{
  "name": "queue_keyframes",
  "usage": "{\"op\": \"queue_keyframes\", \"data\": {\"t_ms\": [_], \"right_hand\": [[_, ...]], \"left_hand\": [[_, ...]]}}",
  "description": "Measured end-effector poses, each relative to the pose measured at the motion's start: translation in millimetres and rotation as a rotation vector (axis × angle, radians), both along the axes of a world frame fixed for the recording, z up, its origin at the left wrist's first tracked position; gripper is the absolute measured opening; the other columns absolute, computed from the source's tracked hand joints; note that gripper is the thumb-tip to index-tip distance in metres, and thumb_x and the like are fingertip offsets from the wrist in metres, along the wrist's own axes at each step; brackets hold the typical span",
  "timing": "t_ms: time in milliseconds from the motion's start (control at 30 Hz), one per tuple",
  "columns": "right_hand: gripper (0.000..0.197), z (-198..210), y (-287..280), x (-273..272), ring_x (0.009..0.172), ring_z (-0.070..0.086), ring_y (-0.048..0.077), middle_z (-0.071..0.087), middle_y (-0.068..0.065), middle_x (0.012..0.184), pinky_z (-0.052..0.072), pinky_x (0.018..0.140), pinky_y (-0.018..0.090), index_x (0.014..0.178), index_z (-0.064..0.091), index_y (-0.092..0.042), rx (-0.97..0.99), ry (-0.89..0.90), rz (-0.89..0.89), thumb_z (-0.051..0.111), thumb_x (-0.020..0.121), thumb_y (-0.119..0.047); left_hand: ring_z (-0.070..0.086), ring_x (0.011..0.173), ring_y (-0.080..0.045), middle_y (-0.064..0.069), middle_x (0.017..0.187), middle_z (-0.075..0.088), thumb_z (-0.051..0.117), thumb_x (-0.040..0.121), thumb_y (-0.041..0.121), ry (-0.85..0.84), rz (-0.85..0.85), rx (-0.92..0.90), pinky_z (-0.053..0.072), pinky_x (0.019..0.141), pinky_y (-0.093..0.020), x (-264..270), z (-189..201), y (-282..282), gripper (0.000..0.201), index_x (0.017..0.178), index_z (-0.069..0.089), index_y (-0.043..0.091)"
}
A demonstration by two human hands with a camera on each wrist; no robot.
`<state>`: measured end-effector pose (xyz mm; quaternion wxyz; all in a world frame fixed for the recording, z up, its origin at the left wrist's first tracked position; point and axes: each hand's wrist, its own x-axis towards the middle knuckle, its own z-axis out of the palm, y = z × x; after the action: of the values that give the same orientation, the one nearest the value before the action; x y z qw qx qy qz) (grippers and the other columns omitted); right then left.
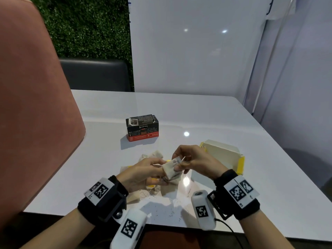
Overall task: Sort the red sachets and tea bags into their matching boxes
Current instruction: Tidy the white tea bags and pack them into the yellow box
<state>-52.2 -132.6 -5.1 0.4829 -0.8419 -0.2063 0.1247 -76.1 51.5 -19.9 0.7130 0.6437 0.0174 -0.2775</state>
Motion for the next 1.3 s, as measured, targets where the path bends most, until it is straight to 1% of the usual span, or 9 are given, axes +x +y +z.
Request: {"op": "queue_keyframes", "data": {"t_ms": [133, 267, 367, 500, 667, 733, 1033, 1200, 1300], "right_hand": [[0.019, -10.2, 4.5, -1.7, 0.066, 0.062, 0.019, 0.062, 0.009, 0.082, 0.052, 0.055, 0.023, 0.089, 0.06, -0.007, 0.017, 0.043, -0.075, 0.072, 0.075, -0.003], [0.021, -13.0, 9.9, -2.3, 0.062, 0.063, 0.016, 0.061, 0.008, 0.083, 0.054, 0.054, 0.021, 0.093, 0.059, -0.004, 0.035, 0.067, -0.106, 0.072, 0.077, -0.005], [0.017, -13.1, 13.6, -1.8, 0.063, 0.064, 0.015, 0.062, 0.008, 0.087, 0.056, 0.058, 0.024, 0.089, 0.058, -0.008, 0.027, 0.045, -0.117, 0.072, 0.079, -0.011], [0.022, -8.4, 11.6, 3.6, 0.079, 0.064, 0.019, 0.063, 0.006, 0.094, 0.056, 0.071, 0.032, 0.096, 0.058, -0.01, 0.104, -0.04, -0.189, 0.062, 0.086, -0.029], [0.039, -14.7, 12.0, 2.9, 0.105, 0.059, 0.017, 0.064, 0.0, 0.11, 0.048, 0.091, 0.03, 0.11, 0.059, -0.02, 0.399, 0.074, -0.124, 0.035, 0.092, -0.045], [0.04, -19.3, 19.0, -2.7, 0.109, 0.058, 0.02, 0.064, 0.006, 0.116, 0.045, 0.097, 0.034, 0.111, 0.058, -0.026, 0.584, 0.172, -0.097, 0.027, 0.094, -0.045], [0.088, -33.3, 33.2, -10.6, 0.108, 0.061, 0.024, 0.065, 0.016, 0.115, 0.053, 0.084, 0.031, 0.121, 0.056, -0.019, 0.829, 0.237, -0.007, 0.064, 0.056, -0.077], [0.085, -23.6, 27.4, -14.9, 0.11, 0.06, 0.022, 0.064, 0.01, 0.119, 0.048, 0.095, 0.034, 0.119, 0.059, -0.009, 0.768, 0.129, -0.185, 0.06, 0.063, -0.074], [0.062, -23.7, 23.0, -22.3, 0.091, 0.062, 0.017, 0.062, 0.011, 0.112, 0.052, 0.075, 0.027, 0.114, 0.053, -0.012, 0.699, 0.016, -0.471, 0.054, 0.072, -0.058]], "left_hand": [[0.065, 0.092, -0.026, -0.024, 0.109, 0.062, 0.054, 0.09, 0.001, 0.004, 0.047, -0.028, 0.059, 0.066, -0.028, 0.1, -0.7, -1.1, 0.018, 0.106, 0.059, -0.004], [0.065, 0.099, -0.028, -0.022, 0.109, 0.065, 0.067, 0.08, 0.023, -0.079, 0.034, 0.057, 0.056, 0.082, -0.032, 0.1, -4.8, -1.9, 0.041, 0.11, 0.061, -0.004], [0.063, 0.104, -0.031, -0.027, 0.114, 0.061, 0.068, 0.081, 0.009, -0.207, 0.045, 0.229, 0.054, 0.089, -0.035, 1.6, -2.5, 1.4, 0.032, 0.109, 0.058, -0.005], [0.065, 0.081, -0.018, -0.016, 0.101, 0.063, 0.061, 0.085, 0.003, -0.27, -0.108, 0.378, 0.056, 0.067, -0.019, 15.0, 31.1, 12.2, 0.019, 0.104, 0.057, 0.0], [0.067, 0.085, -0.02, -0.014, 0.101, 0.064, 0.058, 0.086, -0.001, -0.241, -0.331, 0.457, 0.058, 0.075, -0.027, 40.3, 96.4, 14.6, 0.019, 0.104, 0.056, 0.004], [0.069, 0.073, -0.015, -0.012, 0.097, 0.064, 0.057, 0.088, 0.0, -0.265, -0.355, 0.492, 0.054, 0.058, -0.018, 42.4, 115.8, 10.0, 0.022, 0.109, 0.054, 0.004], [0.059, 0.08, -0.01, 0.001, 0.104, 0.061, 0.066, 0.083, 0.017, -0.95, -0.35, 1.031, 0.049, 0.063, -0.017, 30.3, 109.4, 3.6, 0.035, 0.113, 0.048, 0.02], [0.058, 0.092, -0.015, 0.0, 0.107, 0.062, 0.064, 0.083, 0.01, -1.219, -0.347, 1.106, 0.048, 0.079, -0.028, 16.9, 81.1, 0.4, 0.046, 0.121, 0.038, 0.015], [0.059, 0.087, -0.015, 0.002, 0.104, 0.058, 0.063, 0.08, 0.0, -1.415, -0.227, 1.181, 0.05, 0.073, -0.028, 11.1, 68.1, 8.0, 0.058, 0.126, 0.032, 0.019]]}}
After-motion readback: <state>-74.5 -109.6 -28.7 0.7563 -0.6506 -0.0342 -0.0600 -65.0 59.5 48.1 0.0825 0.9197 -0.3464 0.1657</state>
